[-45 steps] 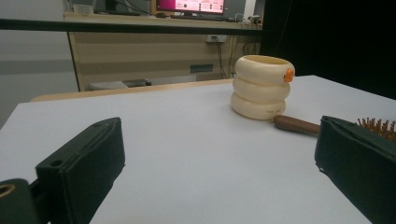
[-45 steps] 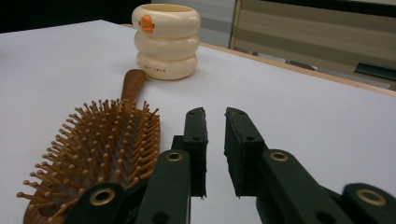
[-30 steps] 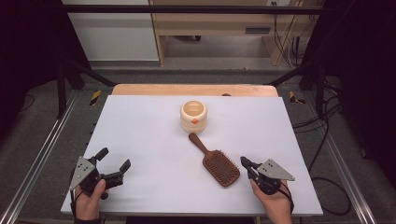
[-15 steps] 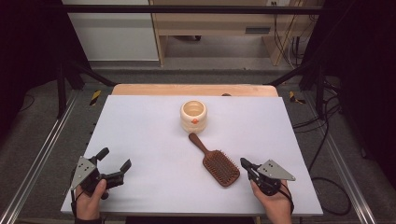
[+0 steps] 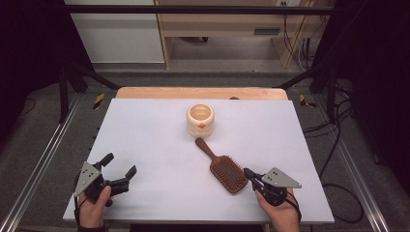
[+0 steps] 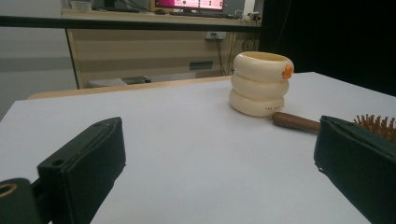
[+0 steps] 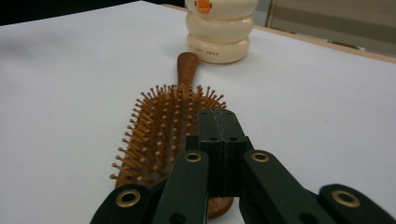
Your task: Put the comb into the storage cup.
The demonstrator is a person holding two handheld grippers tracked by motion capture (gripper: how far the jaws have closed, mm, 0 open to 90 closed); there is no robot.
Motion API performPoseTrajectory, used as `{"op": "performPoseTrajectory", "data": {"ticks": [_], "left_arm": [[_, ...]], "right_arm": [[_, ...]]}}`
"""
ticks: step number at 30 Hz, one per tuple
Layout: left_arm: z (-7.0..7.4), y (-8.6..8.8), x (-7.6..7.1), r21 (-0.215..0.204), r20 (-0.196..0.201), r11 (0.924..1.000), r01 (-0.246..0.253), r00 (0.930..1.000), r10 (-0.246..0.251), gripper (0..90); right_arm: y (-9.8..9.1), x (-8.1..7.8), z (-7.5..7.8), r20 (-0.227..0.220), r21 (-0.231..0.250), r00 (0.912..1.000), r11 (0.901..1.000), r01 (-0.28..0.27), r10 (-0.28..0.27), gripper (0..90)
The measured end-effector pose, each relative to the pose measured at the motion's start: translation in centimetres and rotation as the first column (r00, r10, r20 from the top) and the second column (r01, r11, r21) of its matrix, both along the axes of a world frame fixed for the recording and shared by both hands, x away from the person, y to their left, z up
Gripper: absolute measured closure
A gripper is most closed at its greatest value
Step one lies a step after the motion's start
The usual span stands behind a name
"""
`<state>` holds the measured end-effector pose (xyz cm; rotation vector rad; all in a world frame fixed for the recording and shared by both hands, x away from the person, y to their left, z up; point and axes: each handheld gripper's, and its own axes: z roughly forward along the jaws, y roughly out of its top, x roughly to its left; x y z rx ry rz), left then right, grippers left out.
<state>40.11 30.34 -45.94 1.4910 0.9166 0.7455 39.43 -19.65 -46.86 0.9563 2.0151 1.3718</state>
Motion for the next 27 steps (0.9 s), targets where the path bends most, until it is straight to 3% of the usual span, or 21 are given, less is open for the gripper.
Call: {"op": "performPoseTrajectory", "data": {"ticks": [11, 27], "left_arm": [[0.0, 0.0, 0.0, 0.002, -0.003, 1.0000, -0.003, 1.0000, 0.003, 2.1], [0.0, 0.0, 0.0, 0.001, -0.003, 1.0000, 0.000, 1.0000, 0.000, 2.1]], "right_arm": [[1.5, -1.1, 0.1, -0.027, -0.032, 0.9982, 0.9980, -0.054, 0.053, 90.0], [3.0, -1.7, -0.2, -0.026, -0.060, 0.9931, 0.9915, -0.115, 0.114, 90.0]]}}
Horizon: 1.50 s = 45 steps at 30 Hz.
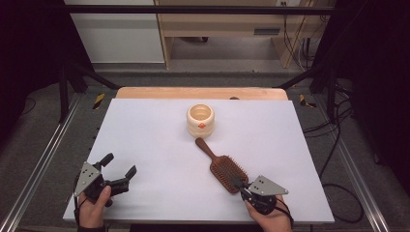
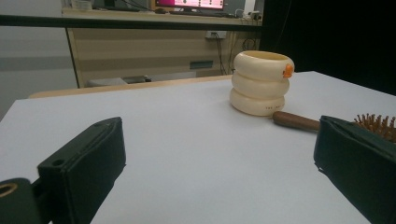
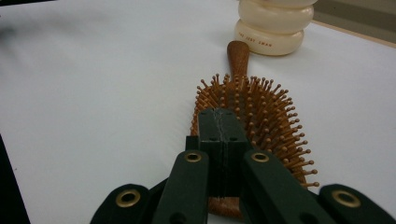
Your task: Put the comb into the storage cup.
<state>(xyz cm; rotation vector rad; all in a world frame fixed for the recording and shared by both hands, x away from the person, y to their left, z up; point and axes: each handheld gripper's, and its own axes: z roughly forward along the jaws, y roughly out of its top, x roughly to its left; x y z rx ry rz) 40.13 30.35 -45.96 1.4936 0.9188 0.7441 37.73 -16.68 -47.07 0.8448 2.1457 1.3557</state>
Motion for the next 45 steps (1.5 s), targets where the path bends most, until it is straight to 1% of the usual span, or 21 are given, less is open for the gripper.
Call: {"op": "performPoseTrajectory", "data": {"ticks": [6, 14, 20, 28, 40, 45], "left_arm": [[0.0, 0.0, 0.0, 0.002, -0.002, 1.0000, 0.000, 1.0000, 0.000, 2.1], [0.0, 0.0, 0.0, 0.003, -0.002, 1.0000, 0.000, 1.0000, 0.000, 2.1], [0.0, 0.0, 0.0, 0.004, -0.003, 1.0000, 0.001, 1.0000, -0.001, 2.1], [0.0, -0.1, 0.0, 0.005, -0.003, 1.0000, 0.000, 1.0000, 0.000, 2.1], [0.0, -0.1, 0.0, 0.008, 0.000, 1.0000, -0.001, 1.0000, 0.001, 2.1], [0.0, -0.1, 0.0, 0.006, -0.001, 1.0000, -0.003, 1.0000, 0.003, 2.1]], "right_arm": [[0.6, -0.1, -0.1, -0.004, -0.025, 0.9997, 0.9994, -0.024, 0.024, 90.0], [0.6, -0.1, -0.2, -0.014, -0.031, 0.9994, 0.9991, -0.031, 0.030, 90.0], [0.9, 0.0, -0.3, -0.025, -0.041, 0.9986, 0.9980, -0.048, 0.047, 90.0], [1.4, 0.0, -0.4, -0.041, -0.062, 0.9966, 0.9953, -0.074, 0.072, 90.0], [1.7, 0.2, -0.6, -0.064, -0.089, 0.9947, 0.9923, -0.086, 0.081, 89.8], [2.0, 0.3, -0.8, -0.075, -0.102, 0.9928, 0.9897, -0.101, 0.093, 89.7]]}}
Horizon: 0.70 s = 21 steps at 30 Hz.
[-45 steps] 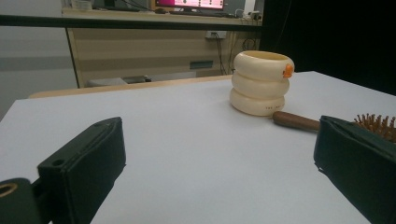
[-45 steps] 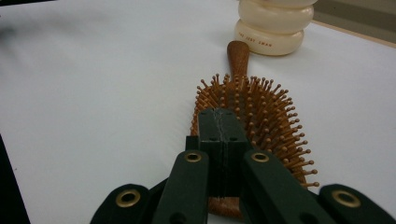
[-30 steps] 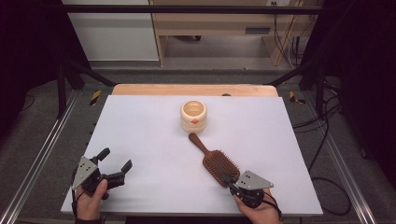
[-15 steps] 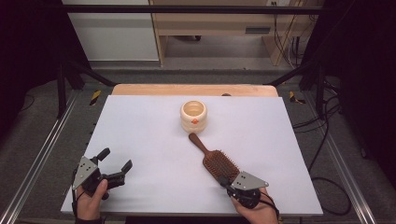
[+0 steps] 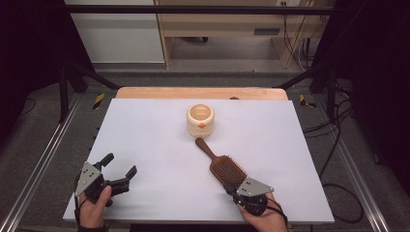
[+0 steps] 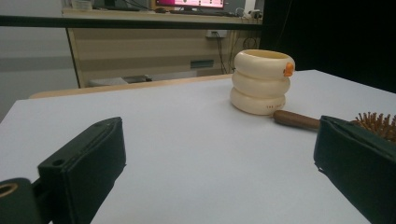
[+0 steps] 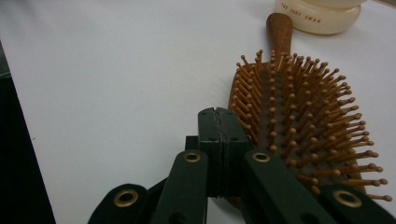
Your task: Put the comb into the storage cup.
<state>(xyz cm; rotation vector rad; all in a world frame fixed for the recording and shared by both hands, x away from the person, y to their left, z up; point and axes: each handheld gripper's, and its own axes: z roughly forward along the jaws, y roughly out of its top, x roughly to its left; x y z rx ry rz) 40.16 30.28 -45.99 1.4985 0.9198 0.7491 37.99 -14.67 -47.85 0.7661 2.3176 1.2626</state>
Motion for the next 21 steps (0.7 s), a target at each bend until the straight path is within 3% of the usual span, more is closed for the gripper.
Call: {"op": "performPoseTrajectory", "data": {"ticks": [11, 21], "left_arm": [[0.01, -0.01, -0.01, 0.001, 0.001, 1.0000, 0.001, 1.0000, -0.001, 2.1], [-0.06, -0.08, 0.04, 0.001, -0.003, 1.0000, 0.003, 1.0000, -0.003, 2.1]], "right_arm": [[0.53, -0.02, -0.08, -0.016, -0.030, 0.9994, 0.9990, -0.032, 0.031, 89.2], [0.33, 0.26, -0.37, -0.027, -0.064, 0.9996, 0.9979, -0.006, 0.004, 89.7]]}}
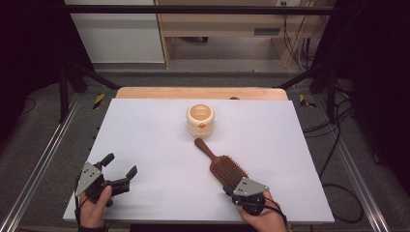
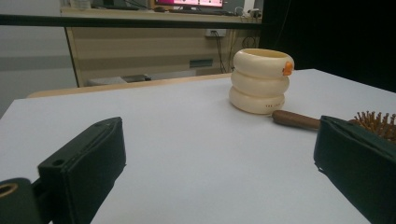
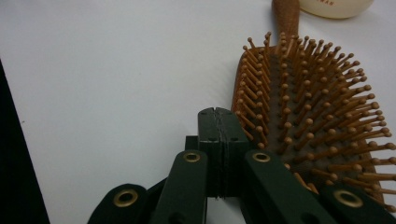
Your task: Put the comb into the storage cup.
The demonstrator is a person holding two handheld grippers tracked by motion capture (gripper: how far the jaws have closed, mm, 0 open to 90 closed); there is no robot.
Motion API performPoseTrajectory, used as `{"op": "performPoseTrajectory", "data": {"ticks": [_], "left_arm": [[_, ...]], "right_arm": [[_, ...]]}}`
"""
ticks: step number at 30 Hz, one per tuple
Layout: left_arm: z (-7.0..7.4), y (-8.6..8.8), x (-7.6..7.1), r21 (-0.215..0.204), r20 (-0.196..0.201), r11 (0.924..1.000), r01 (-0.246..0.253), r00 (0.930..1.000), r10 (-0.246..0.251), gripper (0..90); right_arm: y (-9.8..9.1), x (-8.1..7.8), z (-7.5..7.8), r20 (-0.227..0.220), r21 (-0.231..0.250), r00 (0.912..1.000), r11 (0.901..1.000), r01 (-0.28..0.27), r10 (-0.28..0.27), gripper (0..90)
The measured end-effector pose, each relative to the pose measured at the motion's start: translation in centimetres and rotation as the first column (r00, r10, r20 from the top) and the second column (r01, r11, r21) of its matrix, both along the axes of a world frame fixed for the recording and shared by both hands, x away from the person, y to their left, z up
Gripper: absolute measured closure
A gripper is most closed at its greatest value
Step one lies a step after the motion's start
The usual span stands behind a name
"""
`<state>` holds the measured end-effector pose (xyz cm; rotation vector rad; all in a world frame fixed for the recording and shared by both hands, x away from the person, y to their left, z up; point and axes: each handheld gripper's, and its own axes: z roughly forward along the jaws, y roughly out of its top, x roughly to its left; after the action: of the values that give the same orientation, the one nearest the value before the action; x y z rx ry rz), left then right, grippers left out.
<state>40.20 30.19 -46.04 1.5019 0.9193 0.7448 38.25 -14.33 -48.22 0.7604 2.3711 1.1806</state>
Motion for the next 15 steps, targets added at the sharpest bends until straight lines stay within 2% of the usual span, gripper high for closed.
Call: {"op": "performPoseTrajectory", "data": {"ticks": [15], "left_arm": [[-0.1, -0.1, 0.1, 0.004, -0.004, 1.0000, 0.003, 1.0000, -0.003, 2.2]], "right_arm": [[-1.3, 0.8, 0.0, -0.018, 0.002, 0.9974, 0.9975, 0.070, -0.070, 89.8]]}}
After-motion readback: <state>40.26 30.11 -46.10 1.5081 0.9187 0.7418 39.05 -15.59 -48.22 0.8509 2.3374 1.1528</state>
